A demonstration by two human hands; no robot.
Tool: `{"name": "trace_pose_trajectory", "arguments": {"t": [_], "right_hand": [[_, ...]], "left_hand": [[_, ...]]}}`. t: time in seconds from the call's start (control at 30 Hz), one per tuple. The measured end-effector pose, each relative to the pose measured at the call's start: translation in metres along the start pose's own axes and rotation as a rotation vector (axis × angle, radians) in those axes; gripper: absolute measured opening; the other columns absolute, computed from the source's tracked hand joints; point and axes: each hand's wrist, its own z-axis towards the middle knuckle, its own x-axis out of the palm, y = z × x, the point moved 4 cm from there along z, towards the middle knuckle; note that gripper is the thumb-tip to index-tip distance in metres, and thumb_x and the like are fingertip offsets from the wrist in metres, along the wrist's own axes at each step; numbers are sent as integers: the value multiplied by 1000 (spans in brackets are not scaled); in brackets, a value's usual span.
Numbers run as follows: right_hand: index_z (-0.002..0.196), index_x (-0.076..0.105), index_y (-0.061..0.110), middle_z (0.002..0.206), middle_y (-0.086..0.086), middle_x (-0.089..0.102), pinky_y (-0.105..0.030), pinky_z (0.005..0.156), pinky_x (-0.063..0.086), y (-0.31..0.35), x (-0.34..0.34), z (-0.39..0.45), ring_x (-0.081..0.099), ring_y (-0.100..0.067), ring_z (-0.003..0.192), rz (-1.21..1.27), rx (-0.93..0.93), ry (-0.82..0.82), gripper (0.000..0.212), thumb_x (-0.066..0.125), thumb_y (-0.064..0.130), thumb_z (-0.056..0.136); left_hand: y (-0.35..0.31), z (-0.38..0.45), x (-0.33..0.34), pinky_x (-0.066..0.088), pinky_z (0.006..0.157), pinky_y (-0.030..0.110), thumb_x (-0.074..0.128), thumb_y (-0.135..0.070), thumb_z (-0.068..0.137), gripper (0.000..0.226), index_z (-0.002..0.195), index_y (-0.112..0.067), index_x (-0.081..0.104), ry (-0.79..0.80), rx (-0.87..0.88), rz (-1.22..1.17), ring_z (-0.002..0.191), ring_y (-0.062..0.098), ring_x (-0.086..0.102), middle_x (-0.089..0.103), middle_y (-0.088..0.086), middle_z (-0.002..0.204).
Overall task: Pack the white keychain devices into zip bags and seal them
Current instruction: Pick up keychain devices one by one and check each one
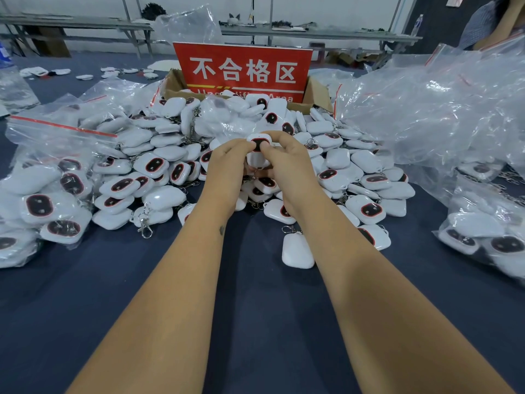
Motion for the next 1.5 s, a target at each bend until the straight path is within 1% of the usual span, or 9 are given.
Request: {"name": "trace_pose_trajectory", "arguments": {"t": [0.17, 0.37, 0.6, 0.67, 0.83, 1.03, 1.13, 1.3, 1.5], "right_hand": [[108, 69, 15, 91, -6, 70, -50, 90, 57, 0, 1, -1, 69, -34, 100, 9, 2, 13, 17, 56, 12, 97], [108, 69, 16, 90, -8, 69, -50, 85, 59, -1, 1, 0, 69, -31, 88, 22, 16, 7, 18, 56, 11, 97], [104, 71, 16, 91, -10, 70, -53, 89, 57, -2, 2, 2, 69, -33, 93, 34, 6, 11, 21, 56, 5, 93], [108, 69, 14, 87, -9, 72, -47, 87, 59, -2, 2, 2, 68, -23, 82, 54, 6, 33, 28, 57, -2, 88], [127, 58, 15, 88, -2, 76, -27, 66, 57, -3, 3, 2, 68, -11, 70, -38, -25, 33, 49, 60, -7, 82], [98, 65, 25, 76, 5, 71, -17, 54, 47, 4, -2, -1, 60, -3, 59, 7, -64, -70, 31, 60, -3, 84], [90, 67, 29, 69, 8, 66, -18, 54, 46, 5, -6, -2, 56, -4, 56, 49, -54, -119, 32, 58, -1, 85], [87, 68, 26, 75, -3, 64, -32, 64, 50, 7, -6, -2, 57, -19, 70, 36, -58, -159, 29, 57, -1, 85], [81, 65, 27, 70, 4, 62, -20, 55, 47, 9, -8, -4, 56, -9, 63, 22, -53, -182, 29, 58, 0, 84]], "left_hand": [[-2, -1, 0, 55, 83, 40, 61, -26, 81, 11, 78, -26, 72, -7, 26, -8, 82, 18, 66, 72, 1, 81], [-1, 1, -1, 55, 89, 45, 62, -20, 88, 10, 85, -23, 70, -9, 57, 24, 86, 20, 65, 71, 16, 100], [-3, 1, 0, 57, 75, 29, 60, -18, 92, 11, 91, -21, 70, -48, 86, 54, 83, 15, 67, 73, 9, 95], [-3, 1, -1, 57, 67, 20, 60, -20, 92, 11, 89, -24, 70, -59, 83, 37, 76, 8, 67, 73, 0, 87], [-4, 1, -4, 53, 63, 23, 62, -18, 91, 10, 85, -21, 69, -116, 62, -78, 69, 11, 60, 66, 0, 82], [-4, 2, -7, 49, 65, 19, 66, -16, 90, 14, 78, -24, 65, -143, 76, -107, 65, 3, 58, 65, -12, 68], [-3, 2, -7, 49, 73, 20, 67, -12, 88, 12, 85, -24, 65, -149, 84, -81, 74, 6, 57, 64, -4, 84], [-6, 1, -6, 49, 76, 20, 67, -11, 87, 13, 93, -22, 68, -115, 92, -54, 80, 9, 57, 64, 3, 94], [-6, 0, -4, 51, 76, 23, 61, -12, 87, 16, 86, -23, 72, -89, 75, -77, 75, 7, 62, 70, -5, 82]]}}
